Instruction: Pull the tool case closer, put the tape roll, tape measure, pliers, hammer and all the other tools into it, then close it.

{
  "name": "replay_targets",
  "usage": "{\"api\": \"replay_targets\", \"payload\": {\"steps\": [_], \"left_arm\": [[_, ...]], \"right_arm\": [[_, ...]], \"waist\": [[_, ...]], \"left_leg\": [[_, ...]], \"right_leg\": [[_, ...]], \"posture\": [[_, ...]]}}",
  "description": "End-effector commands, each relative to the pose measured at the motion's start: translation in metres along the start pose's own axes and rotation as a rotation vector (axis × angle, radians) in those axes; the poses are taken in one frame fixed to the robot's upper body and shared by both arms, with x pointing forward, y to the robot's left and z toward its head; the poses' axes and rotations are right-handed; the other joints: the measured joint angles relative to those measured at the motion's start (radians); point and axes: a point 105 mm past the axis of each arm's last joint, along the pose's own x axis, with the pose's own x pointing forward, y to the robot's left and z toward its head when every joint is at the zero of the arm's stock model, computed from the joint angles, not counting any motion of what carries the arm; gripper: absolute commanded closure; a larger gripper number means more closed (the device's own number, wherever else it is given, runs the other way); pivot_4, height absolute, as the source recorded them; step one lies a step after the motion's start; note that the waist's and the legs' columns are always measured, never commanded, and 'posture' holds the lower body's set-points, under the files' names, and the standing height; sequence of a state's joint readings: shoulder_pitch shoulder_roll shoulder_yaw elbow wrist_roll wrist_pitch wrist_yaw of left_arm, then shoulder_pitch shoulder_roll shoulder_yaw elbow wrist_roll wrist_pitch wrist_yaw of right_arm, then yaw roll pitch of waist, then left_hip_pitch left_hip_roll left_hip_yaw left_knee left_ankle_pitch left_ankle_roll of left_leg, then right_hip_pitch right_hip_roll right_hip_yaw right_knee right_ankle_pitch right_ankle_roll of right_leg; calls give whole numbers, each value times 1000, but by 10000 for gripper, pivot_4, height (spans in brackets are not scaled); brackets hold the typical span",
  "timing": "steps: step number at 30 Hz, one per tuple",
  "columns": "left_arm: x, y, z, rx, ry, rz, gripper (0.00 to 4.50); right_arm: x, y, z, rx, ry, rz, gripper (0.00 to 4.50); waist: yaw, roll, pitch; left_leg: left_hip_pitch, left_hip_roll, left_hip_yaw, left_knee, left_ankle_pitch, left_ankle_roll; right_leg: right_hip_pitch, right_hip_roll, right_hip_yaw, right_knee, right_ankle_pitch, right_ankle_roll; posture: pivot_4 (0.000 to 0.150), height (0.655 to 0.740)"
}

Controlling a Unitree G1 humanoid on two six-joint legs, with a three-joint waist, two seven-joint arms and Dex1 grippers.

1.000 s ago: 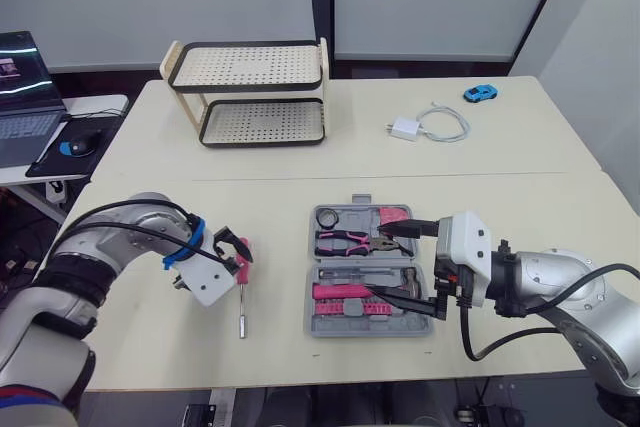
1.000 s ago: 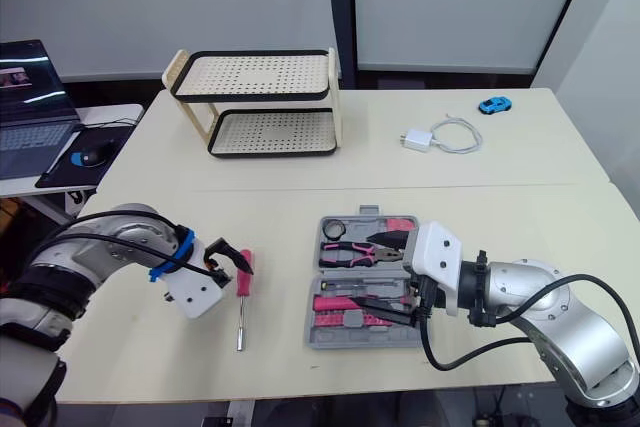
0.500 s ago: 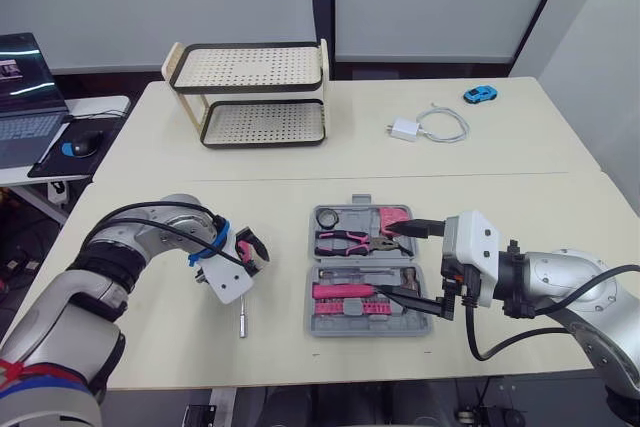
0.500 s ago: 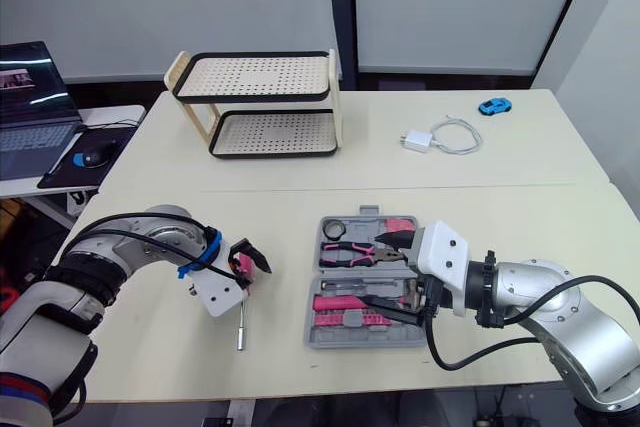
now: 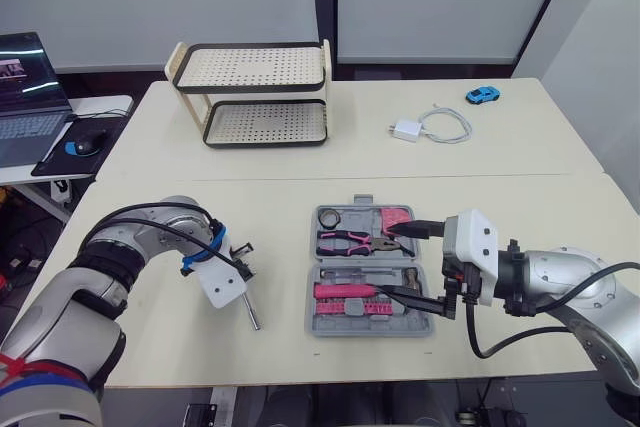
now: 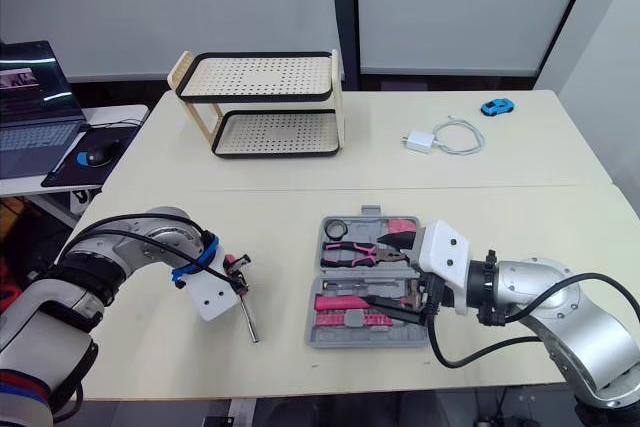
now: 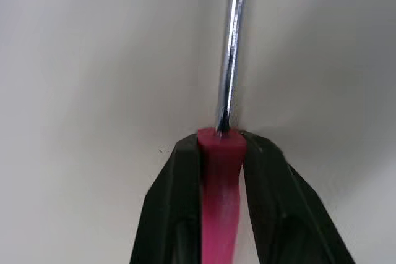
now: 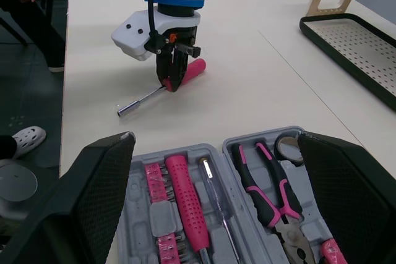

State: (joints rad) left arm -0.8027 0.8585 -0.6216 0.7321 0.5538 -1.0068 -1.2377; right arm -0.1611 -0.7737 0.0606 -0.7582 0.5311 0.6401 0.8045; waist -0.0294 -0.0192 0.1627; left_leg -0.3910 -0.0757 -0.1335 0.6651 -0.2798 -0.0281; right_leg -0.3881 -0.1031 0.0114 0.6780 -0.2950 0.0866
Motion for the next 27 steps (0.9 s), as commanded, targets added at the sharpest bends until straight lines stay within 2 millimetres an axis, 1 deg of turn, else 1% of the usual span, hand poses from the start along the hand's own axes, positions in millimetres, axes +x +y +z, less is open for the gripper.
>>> {"api": "replay_targets", "payload": {"steps": [1, 4, 8, 13, 16, 18, 20, 22, 24, 26, 27], "left_arm": [[3, -2, 11, 5, -43, -7, 39286], [-5, -15, 10, -36, -39, -39, 39287], [-29, -31, 9, -120, -19, -41, 39288], [-59, -48, 10, -348, -12, 32, 39288], [-74, -54, 14, -555, -29, 109, 39288], [-82, -55, 21, -672, -68, 149, 39288], [-89, -54, 29, -873, -127, 206, 39288], [-93, -53, 35, -994, -153, 239, 39288], [-100, -46, 41, -1174, -209, 308, 39288], [-101, -45, 49, -1336, -266, 327, 39288], [-99, -46, 52, -1412, -268, 326, 39288]], "right_arm": [[-2, 1, 5, -28, -14, 7, 0], [-2, 1, 4, -25, -15, 12, 0], [-2, 0, 4, -28, -12, 17, 0], [0, -2, 4, -32, -10, 23, 0], [-2, -1, 1, -19, -7, 23, 0], [-2, -1, 1, -12, -3, 26, 0], [-3, -1, 0, -10, -1, 34, 0], [-3, -2, 1, -5, -3, 38, 0], [-2, -1, 2, -5, -7, 55, 0], [-2, 3, 4, 6, -19, 80, 0], [-2, 5, 4, 3, -17, 96, 0]], "waist": [[-1, 0, 0], [-3, 0, 0], [-16, 0, 0], [-23, 0, 0], [-23, 0, 0], [-22, 0, 1], [-21, 0, 1], [-21, 0, 1], [-21, 0, 1], [-21, 0, 1], [-22, 0, 1]], "left_leg": [[0, 0, 0, 0, 0, 0], [0, 0, 0, 0, 0, 0], [0, 2, -1, -1, 0, 0], [0, 2, -1, -1, 0, 0], [0, 3, -1, -1, 0, 0], [0, 3, -1, -1, 0, 0], [0, 6, -1, -1, 0, 0], [0, 9, 0, -1, 0, 0], [0, 12, 1, -1, 0, 0], [0, 14, 1, -1, 0, 0], [0, 15, 1, -1, 0, 0]], "right_leg": [[0, 0, 0, 0, 0, 0], [0, 0, 0, 0, 0, 0], [-2, 2, 0, 1, 0, 0], [-1, 2, 0, 1, 0, 0], [-1, 2, 0, 1, 0, 0], [-1, 2, 0, 1, 0, 0], [-1, 2, 0, 1, 0, 0], [-1, 2, 0, 1, 0, 0], [-1, 4, 0, 1, 0, 0], [-1, 7, 0, 1, 0, 0], [-1, 8, 0, 1, 0, 0]], "posture": [[1500, 7400], [1500, 7400], [1500, 7400], [1500, 7400], [1500, 7400], [1500, 7400], [1500, 7400], [1500, 7400], [1500, 7400], [1500, 7400], [1500, 7400]]}}
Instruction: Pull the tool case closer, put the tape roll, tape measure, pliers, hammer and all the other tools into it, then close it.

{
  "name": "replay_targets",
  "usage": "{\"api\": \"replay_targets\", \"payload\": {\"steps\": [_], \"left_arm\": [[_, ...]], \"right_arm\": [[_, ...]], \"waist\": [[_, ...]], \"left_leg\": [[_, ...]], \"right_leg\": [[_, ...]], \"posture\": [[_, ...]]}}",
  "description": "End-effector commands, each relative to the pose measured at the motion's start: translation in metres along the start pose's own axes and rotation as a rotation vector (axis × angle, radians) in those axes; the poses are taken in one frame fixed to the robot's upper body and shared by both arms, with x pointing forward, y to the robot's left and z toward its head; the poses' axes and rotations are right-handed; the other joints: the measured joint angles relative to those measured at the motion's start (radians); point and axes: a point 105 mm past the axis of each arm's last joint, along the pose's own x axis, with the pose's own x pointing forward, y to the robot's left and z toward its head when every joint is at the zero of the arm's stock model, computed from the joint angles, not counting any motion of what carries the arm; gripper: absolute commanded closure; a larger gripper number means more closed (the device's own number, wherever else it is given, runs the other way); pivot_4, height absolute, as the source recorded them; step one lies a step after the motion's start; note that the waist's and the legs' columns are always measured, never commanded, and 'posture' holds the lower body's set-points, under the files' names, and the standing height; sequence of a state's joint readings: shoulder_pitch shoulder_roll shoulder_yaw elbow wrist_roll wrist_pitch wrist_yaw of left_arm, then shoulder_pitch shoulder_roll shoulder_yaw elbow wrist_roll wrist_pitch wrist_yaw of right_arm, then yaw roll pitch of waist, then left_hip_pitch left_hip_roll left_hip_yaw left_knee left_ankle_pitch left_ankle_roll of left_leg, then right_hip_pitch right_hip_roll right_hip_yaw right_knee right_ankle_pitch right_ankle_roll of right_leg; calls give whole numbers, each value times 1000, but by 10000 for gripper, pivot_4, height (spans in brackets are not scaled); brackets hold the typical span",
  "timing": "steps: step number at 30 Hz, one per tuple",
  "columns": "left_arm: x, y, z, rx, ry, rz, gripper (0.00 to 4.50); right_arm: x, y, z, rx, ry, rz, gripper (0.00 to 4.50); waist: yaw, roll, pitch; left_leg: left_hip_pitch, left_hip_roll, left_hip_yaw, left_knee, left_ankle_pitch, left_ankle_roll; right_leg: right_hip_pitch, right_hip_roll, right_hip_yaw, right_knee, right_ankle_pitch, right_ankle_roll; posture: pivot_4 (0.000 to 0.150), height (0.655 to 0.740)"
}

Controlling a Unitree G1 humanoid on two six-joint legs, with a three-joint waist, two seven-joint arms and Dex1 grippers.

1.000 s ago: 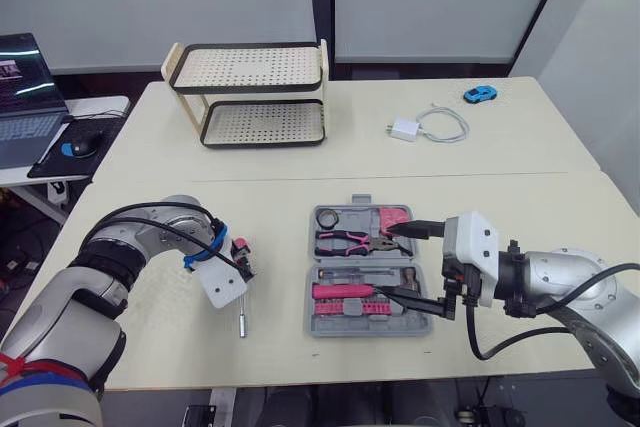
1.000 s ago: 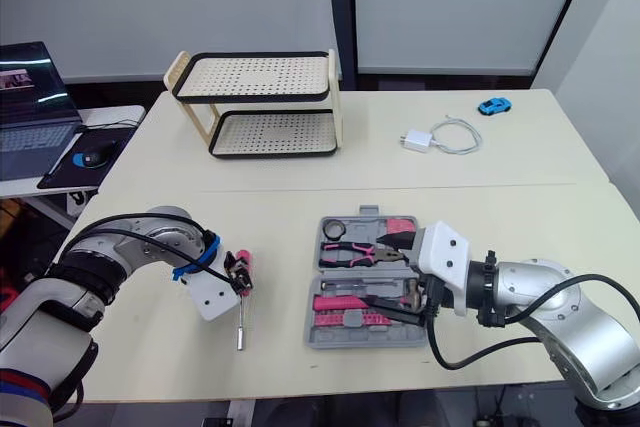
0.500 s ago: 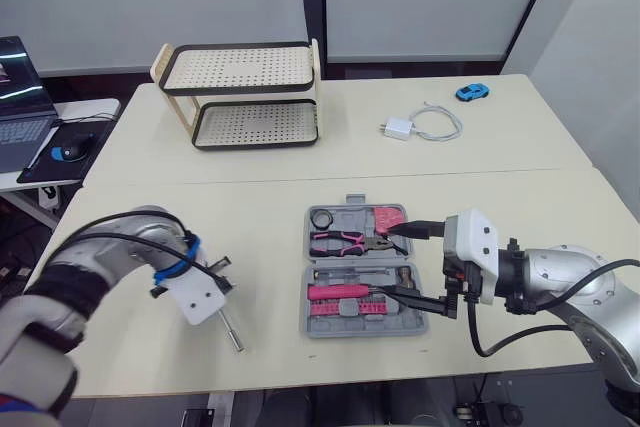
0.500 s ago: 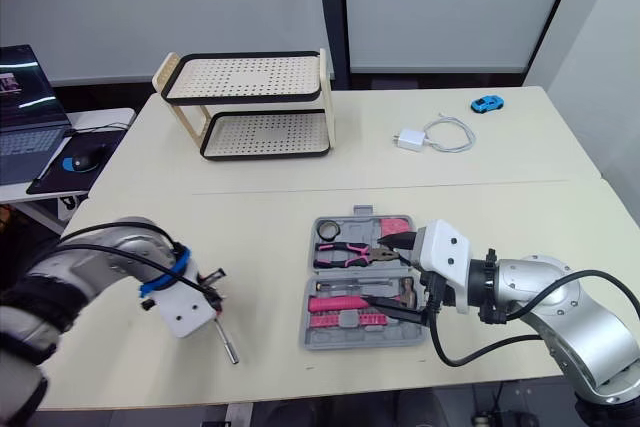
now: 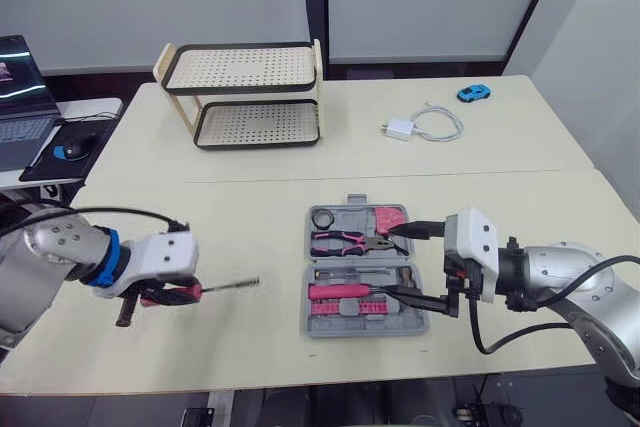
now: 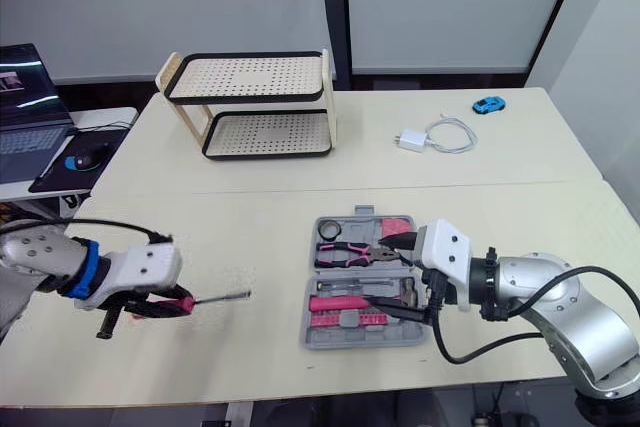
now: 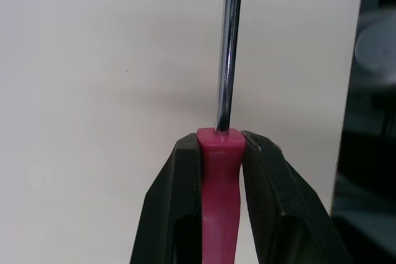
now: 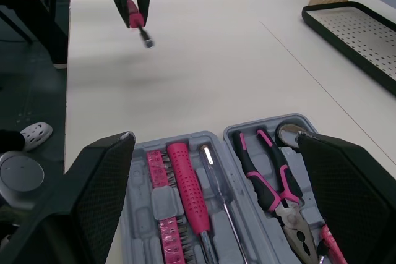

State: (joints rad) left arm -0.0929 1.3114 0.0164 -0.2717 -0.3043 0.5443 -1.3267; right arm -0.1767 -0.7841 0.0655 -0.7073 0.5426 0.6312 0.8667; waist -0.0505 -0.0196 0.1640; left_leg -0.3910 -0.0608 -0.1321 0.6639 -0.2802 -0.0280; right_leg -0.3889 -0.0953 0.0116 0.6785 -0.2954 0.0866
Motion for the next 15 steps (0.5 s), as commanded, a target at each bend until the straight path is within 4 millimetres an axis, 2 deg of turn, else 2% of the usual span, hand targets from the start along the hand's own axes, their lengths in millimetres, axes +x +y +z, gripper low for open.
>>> {"api": "replay_targets", "payload": {"steps": [1, 3, 7, 15], "left_arm": [[-6, -8, 8, -267, -32, 53, 39288], [-1, -4, 15, -426, -102, 106, 39288], [9, 12, 22, -583, -178, 264, 39288], [52, 25, 27, -745, -181, 446, 39288]], "right_arm": [[-1, 8, 10, -25, -24, 58, 0], [0, 9, 9, -27, -21, 69, 0], [2, 10, 9, -24, -28, 69, 0], [5, 14, 9, -15, -30, 72, 0]], "waist": [[-1, 0, 0], [0, 1, 0], [10, 0, 0], [22, -1, 0]], "left_leg": [[0, 1, 0, 0, 0, 0], [1, 2, 0, -1, 0, 0], [2, 2, 0, 0, 0, 0], [2, 2, 0, 0, 0, -2]], "right_leg": [[0, 1, 0, 0, 0, 0], [0, 2, 0, 0, 0, 0], [1, 3, 1, 1, 0, -1], [0, 3, 4, 0, 0, -2]], "posture": [[1500, 7400], [1500, 7400], [1500, 7400], [1500, 7400]]}}
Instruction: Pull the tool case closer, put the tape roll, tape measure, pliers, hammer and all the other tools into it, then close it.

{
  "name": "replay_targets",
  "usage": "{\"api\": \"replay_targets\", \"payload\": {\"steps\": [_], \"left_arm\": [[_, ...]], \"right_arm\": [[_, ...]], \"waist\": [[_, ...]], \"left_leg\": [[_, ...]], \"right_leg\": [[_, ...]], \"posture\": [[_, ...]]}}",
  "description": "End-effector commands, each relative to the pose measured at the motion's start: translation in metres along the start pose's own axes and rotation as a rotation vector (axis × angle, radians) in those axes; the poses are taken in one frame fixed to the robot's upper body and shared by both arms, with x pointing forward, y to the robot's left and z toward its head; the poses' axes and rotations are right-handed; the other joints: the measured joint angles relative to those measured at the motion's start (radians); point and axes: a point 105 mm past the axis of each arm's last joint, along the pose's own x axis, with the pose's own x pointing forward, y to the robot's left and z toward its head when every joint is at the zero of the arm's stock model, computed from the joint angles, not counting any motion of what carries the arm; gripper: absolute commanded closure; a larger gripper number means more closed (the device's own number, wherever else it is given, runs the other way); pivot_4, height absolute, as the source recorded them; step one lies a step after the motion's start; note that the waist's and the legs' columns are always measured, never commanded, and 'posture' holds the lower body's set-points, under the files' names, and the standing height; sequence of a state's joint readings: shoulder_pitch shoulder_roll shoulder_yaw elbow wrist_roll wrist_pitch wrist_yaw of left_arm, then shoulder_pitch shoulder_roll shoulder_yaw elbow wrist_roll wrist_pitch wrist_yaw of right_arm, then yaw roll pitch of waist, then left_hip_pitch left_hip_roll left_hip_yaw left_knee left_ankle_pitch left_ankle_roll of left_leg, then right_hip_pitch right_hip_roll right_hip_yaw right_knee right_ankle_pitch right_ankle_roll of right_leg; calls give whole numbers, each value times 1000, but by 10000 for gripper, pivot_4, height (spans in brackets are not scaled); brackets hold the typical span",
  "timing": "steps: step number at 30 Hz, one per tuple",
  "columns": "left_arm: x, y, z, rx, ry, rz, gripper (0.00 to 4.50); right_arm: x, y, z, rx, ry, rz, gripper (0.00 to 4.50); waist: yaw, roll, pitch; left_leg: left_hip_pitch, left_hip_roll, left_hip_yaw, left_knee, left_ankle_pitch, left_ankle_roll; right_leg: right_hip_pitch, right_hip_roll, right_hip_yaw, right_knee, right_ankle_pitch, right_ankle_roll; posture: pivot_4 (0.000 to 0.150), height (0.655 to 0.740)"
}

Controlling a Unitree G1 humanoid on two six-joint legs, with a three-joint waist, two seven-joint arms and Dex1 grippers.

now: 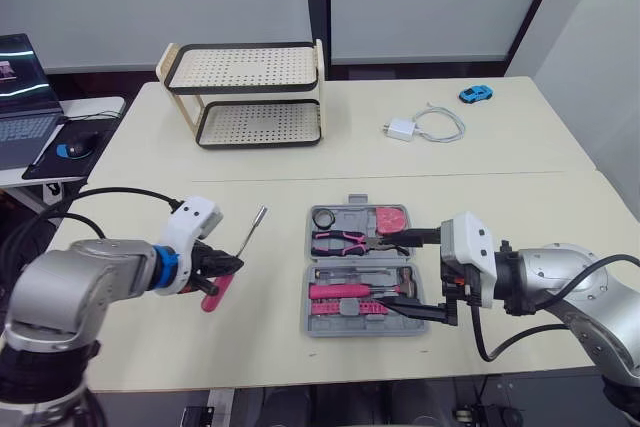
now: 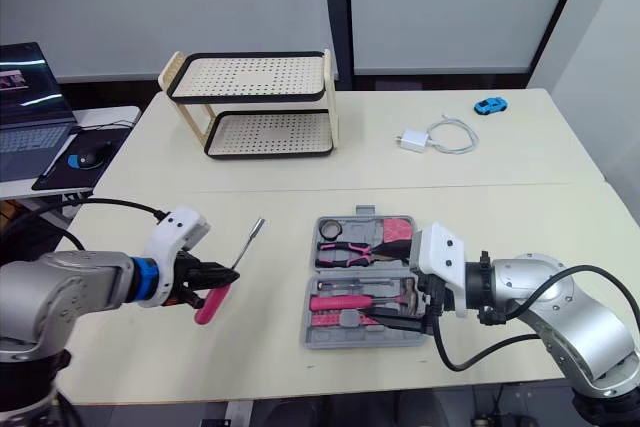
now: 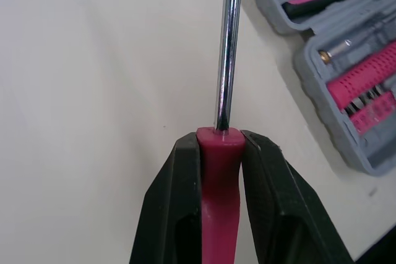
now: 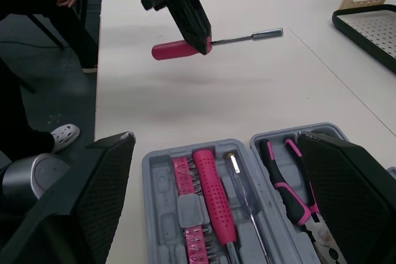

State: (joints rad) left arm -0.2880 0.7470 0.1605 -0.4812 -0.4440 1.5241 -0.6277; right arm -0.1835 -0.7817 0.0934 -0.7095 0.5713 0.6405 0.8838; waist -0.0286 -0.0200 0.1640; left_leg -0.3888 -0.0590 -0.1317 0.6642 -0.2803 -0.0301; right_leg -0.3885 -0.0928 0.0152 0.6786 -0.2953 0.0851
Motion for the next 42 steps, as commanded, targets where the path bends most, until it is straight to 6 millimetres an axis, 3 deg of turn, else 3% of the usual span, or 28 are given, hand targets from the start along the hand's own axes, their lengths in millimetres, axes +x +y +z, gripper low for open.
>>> {"api": "replay_targets", "payload": {"steps": [1, 11, 25, 26, 32, 36, 37, 42], "left_arm": [[13, 2, -3, -29, -10, 109, 39288], [45, -16, -30, -19, 40, 119, 39288], [67, -17, -22, 24, 8, 112, 39288], [67, -17, -21, 25, 5, 111, 32069], [62, -18, -18, 34, -13, 110, 14284], [43, -15, -6, 44, -46, 108, 2169], [33, -14, -1, 53, -61, 105, 207], [-6, -15, 9, 73, -109, 78, 207]], "right_arm": [[0, 8, 8, -39, -13, 16, 0], [0, 11, 7, -34, -3, -9, 0], [3, 7, 10, -36, -12, -6, 0], [3, 7, 10, -36, -11, -5, 0], [3, 7, 10, -34, -13, -5, 0], [3, 7, 9, -34, -12, 3, 0], [3, 6, 9, -36, -12, 6, 0], [5, 1, 5, -39, -16, 16, 0]], "waist": [[2, 0, 0], [3, 0, 0], [12, 0, -1], [14, 1, -1], [22, 0, -1], [22, 0, -1], [21, 0, -1], [18, 0, -1]], "left_leg": [[0, 0, 0, 0, 0, 0], [0, 0, 0, 0, 0, -2], [0, -2, 1, 0, -1, -2], [0, -2, 1, 0, -1, -2], [0, -2, 1, 0, -1, -2], [0, -2, 1, 0, -1, -2], [0, -2, 1, 0, -1, -2], [0, -1, 2, 0, -1, -2]], "right_leg": [[0, 0, 0, 0, 0, 0], [0, -1, 1, -1, 0, 0], [0, -2, 1, -1, 0, 0], [0, -2, 1, -1, 0, 0], [0, -2, 1, -1, 0, 0], [0, -2, 1, -2, 0, 0], [0, -2, 1, -2, 0, 0], [0, -2, 1, -2, 0, 0]], "posture": [[1500, 7400], [1500, 7400], [1500, 7400], [1500, 7400], [1500, 7400], [1500, 7400], [1500, 7400], [1500, 7400]]}}
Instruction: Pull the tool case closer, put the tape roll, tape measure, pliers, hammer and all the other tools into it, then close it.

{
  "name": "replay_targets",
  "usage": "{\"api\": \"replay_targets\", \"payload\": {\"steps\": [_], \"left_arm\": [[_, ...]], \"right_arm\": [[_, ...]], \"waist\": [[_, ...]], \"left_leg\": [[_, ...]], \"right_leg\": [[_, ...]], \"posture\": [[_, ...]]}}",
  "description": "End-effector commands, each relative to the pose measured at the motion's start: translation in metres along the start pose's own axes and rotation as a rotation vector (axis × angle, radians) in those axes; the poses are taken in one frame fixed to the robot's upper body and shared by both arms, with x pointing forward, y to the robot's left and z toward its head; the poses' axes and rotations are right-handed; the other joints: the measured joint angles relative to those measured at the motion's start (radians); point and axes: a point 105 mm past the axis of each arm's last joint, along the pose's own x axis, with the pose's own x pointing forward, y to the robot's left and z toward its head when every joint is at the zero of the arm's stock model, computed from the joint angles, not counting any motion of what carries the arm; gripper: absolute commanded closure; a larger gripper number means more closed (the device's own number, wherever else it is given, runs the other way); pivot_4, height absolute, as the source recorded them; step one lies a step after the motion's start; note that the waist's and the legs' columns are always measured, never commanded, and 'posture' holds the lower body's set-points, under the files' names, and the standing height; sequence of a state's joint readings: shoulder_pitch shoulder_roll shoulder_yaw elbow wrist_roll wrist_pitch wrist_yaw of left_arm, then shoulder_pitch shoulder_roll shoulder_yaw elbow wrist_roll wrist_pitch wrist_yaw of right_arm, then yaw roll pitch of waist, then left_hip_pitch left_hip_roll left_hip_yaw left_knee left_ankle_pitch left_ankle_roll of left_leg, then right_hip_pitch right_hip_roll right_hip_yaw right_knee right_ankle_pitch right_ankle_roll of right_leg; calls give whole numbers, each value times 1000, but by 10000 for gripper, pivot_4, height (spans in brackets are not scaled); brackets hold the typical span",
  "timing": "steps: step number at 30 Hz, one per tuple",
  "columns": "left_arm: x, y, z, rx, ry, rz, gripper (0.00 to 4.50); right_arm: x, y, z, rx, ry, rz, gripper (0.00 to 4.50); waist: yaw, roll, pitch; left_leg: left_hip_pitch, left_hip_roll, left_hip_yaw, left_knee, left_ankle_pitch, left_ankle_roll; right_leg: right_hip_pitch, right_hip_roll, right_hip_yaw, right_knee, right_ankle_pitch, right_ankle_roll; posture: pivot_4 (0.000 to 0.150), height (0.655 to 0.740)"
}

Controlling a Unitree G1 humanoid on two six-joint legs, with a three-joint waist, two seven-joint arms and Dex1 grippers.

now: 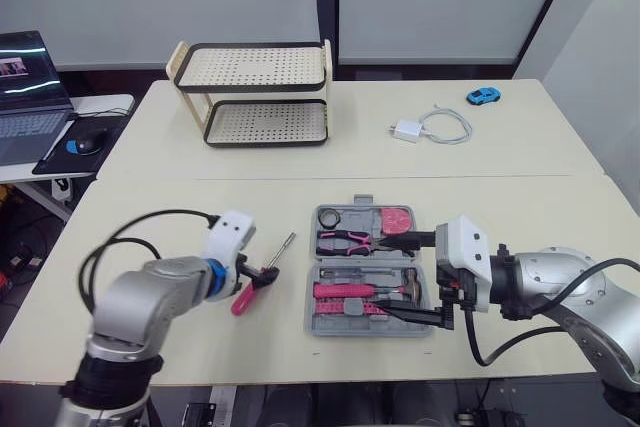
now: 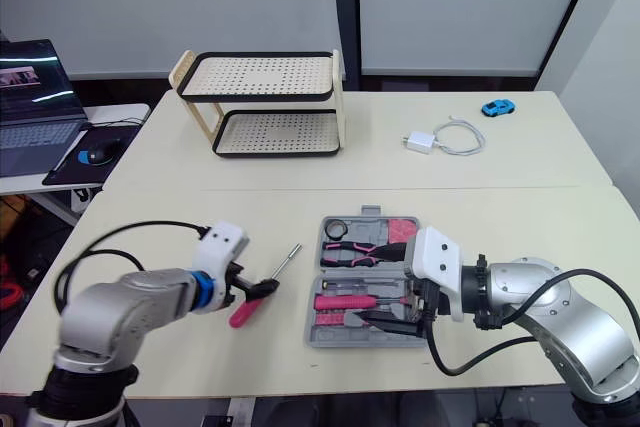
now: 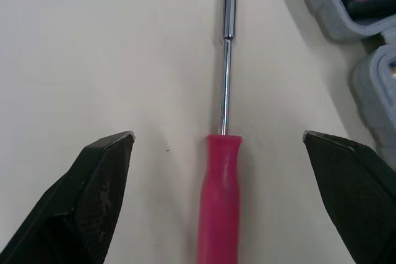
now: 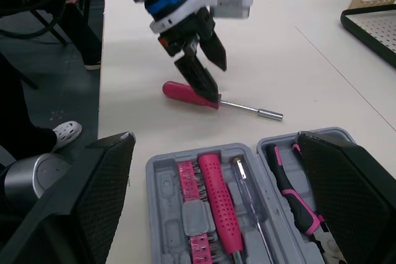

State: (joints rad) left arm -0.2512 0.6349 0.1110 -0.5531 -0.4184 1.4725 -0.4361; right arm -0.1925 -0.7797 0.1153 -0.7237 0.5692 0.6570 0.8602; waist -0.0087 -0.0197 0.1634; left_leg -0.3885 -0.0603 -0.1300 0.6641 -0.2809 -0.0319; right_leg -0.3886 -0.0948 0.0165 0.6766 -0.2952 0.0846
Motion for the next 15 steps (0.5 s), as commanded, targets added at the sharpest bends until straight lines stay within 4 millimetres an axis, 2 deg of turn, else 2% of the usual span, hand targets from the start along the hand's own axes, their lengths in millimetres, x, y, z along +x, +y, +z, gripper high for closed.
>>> {"api": "replay_targets", "payload": {"steps": [1, 3, 7, 13, 15], "left_arm": [[-31, 1, 11, 18, -76, -17, 207], [-45, 1, 9, 9, -110, -26, 207], [-74, 1, -10, 59, -210, -30, 207], [-112, 8, -74, -11, -206, -51, 207], [-121, 8, -88, -41, -218, -61, 207]], "right_arm": [[2, -2, 5, -39, -26, 17, 0], [4, -4, 5, -45, -32, 22, 0], [8, -6, 11, -50, -66, 34, 0], [13, -14, 15, -71, -93, 26, 0], [13, -15, 16, -72, -99, 27, 0]], "waist": [[-3, 0, 0], [-3, 0, 0], [-22, 0, 0], [-16, 0, 0], [-4, 0, 0]], "left_leg": [[0, 0, 0, 0, 0, 0], [0, 0, 0, -1, 0, 0], [1, 1, 1, -2, 1, -4], [2, 2, 2, -2, -1, -2], [3, 2, 2, -2, -1, -2]], "right_leg": [[0, 0, 0, 0, 0, 0], [0, 0, 0, -1, 0, 0], [0, 0, 1, -2, -1, -2], [1, -1, 0, -4, -4, -10], [3, -2, -2, -4, -5, -10]], "posture": [[1500, 7400], [1500, 7400], [1500, 7400], [1500, 7400], [1500, 7400]]}}
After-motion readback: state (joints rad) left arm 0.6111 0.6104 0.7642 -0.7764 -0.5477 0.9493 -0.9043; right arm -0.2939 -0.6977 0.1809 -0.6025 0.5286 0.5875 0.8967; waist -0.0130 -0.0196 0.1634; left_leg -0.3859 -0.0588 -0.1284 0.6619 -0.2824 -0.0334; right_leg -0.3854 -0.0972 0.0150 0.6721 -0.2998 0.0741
